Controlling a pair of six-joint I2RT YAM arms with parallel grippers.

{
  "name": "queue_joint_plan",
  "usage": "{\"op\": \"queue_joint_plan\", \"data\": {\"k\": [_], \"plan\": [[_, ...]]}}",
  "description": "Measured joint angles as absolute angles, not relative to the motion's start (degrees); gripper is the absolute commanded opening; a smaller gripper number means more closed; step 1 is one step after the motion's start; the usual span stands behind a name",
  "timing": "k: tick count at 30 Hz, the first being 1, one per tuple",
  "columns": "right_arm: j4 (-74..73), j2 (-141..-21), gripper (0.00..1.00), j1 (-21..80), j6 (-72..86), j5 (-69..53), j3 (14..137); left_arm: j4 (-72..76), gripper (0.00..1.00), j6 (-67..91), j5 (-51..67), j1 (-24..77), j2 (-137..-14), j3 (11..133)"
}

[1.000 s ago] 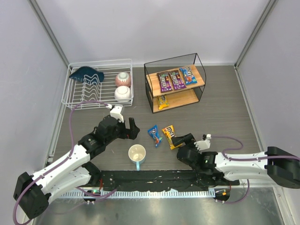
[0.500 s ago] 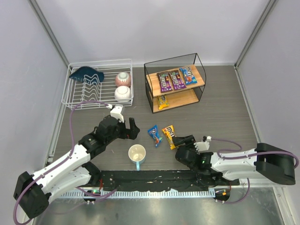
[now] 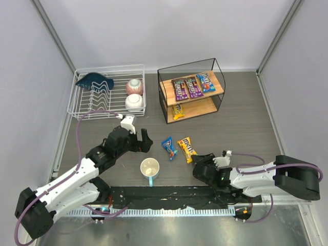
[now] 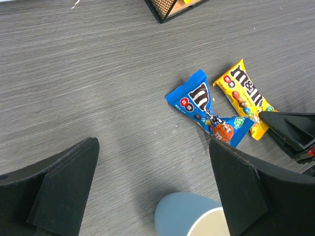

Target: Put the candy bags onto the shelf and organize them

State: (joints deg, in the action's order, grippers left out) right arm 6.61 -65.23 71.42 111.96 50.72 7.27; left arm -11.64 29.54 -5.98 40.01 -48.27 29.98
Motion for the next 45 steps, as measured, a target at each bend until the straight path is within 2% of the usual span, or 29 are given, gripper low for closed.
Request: {"op": "queue_joint_plan", "data": {"k": [2,4,12,20,25,28,35,45], "plan": [[6.31,-65.23,0.06,71.42,111.26,50.74,7.16,-11.64,1.0,29.54,-5.98,40.01,-48.27,29.98],[6.02,-65.14,0.01,71.42,110.52,50.89,7.2,-11.64,1.0,29.54,-5.98,40.01,-48.27,29.98],[1.96,-60.51,0.01,71.42,103.22,52.66,7.73,-11.64,1.0,29.54,-6.0,40.01,-48.27,29.98],[1.06,-42.59,0.01,71.26,92.23,60.18,6.04,-11.62,1.0,29.54,-6.0,40.01,-48.42,29.98],[4.64,-37.89,0.01,67.96,84.07,61.76,4.64,-11.64,1.0,29.54,-6.0,40.01,-49.1,29.98],[9.69,-38.98,0.01,62.92,78.7,59.88,4.23,-11.62,1.0,29.54,-6.0,40.01,-49.1,29.98],[24.1,-49.82,0.01,48.69,66.54,48.97,4.78,-11.64,1.0,29.54,-6.02,40.01,-49.1,29.98],[38.61,-60.82,0.01,42.06,57.12,36.67,10.48,-11.64,1.0,29.52,-6.28,40.01,-49.54,29.98]]}}
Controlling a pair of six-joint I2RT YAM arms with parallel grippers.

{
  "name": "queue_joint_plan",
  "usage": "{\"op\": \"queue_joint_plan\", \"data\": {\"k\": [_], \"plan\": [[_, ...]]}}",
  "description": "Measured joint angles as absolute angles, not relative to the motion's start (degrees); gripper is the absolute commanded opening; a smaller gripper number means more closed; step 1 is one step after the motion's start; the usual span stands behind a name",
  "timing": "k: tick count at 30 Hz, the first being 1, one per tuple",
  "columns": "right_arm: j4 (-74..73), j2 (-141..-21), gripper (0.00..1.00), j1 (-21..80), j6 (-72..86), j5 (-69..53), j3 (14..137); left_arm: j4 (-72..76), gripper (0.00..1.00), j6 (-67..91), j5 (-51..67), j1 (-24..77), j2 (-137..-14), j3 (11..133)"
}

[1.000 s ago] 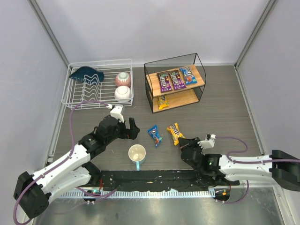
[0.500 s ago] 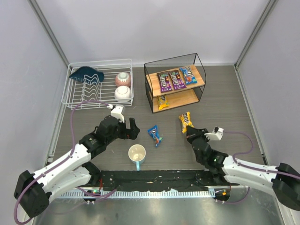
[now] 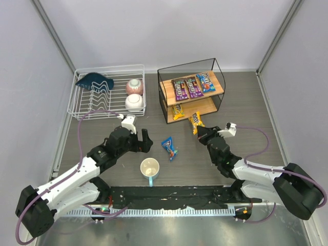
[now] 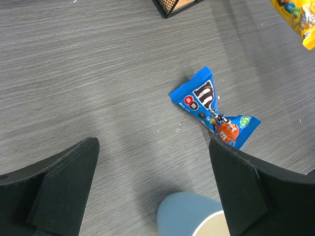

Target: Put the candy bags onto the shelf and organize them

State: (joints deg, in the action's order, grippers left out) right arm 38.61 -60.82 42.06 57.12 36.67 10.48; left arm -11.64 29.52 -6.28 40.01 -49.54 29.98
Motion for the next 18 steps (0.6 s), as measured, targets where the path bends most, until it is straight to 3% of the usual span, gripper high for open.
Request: {"op": "queue_joint_plan", "data": {"k": [18], "plan": [[54.98,-80.25,0.01,32.45,55.53,24.14,16.51,-11.57,1.0,29.39,-6.44,40.01,-50.65,29.98]]}}
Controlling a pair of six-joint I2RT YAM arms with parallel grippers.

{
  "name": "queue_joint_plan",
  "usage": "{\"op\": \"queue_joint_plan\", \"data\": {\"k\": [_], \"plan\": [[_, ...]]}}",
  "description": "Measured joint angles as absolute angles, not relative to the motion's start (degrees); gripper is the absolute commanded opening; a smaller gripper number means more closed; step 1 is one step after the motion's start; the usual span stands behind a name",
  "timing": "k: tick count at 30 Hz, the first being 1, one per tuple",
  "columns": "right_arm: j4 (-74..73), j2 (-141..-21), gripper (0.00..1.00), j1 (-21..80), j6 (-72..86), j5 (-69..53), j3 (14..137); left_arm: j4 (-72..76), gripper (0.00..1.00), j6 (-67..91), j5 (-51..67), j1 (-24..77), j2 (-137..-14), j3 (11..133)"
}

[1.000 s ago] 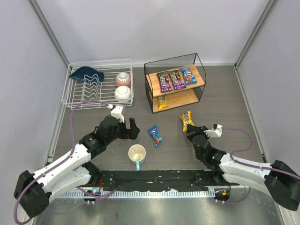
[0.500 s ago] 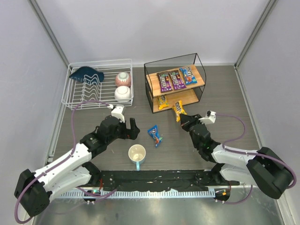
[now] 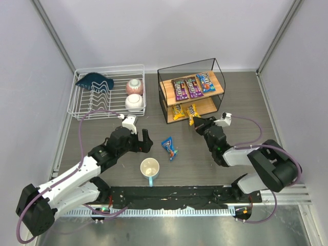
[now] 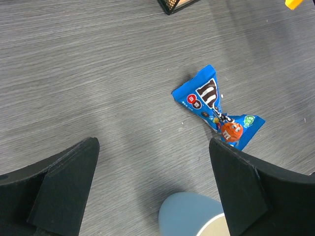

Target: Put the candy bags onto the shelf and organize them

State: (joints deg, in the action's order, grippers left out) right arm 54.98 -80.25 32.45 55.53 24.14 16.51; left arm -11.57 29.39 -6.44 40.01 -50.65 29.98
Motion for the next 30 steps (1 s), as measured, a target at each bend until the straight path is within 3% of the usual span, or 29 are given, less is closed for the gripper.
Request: {"op": "queue_joint_plan", "data": {"k": [19,30], "plan": [[62.11,-97.27,0.01,29.71,57.47,23.29,23.33,-11.53,1.0,29.36,-6.44,40.01,-50.87,29.98],[59.72,-99.68,0.01,29.39,58.89,25.19,28.29,-11.53,1.0,29.36,-6.44,40.01,-50.87,29.98]]}}
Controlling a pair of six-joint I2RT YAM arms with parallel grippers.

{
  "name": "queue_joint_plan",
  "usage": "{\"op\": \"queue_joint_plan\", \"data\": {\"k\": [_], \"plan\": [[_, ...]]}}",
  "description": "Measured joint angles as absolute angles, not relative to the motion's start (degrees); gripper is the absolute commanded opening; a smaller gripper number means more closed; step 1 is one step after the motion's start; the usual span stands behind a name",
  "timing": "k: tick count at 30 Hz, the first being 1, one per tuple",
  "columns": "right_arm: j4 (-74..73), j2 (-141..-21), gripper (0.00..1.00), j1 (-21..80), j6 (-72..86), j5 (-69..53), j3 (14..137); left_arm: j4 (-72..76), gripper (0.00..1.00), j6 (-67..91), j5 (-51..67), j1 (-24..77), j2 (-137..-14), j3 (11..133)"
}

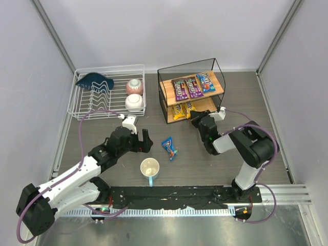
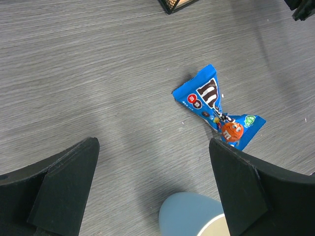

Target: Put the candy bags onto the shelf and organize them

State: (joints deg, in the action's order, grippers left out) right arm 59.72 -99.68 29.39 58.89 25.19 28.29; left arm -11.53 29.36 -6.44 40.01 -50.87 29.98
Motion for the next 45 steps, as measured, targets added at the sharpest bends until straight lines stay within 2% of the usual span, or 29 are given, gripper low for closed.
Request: {"op": "queue_joint_plan", "data": {"k": [15,45], "plan": [[57.3,-106.59,0.01,25.19,61.41,21.63,32.42,-11.53,1.0,29.39,-6.44,40.01,-50.89,29.98],[56.93,-110.04,0.01,25.04,66.13,21.93,35.53,-11.46,1.0,29.36,-6.44,40.01,-51.27,29.98]]}}
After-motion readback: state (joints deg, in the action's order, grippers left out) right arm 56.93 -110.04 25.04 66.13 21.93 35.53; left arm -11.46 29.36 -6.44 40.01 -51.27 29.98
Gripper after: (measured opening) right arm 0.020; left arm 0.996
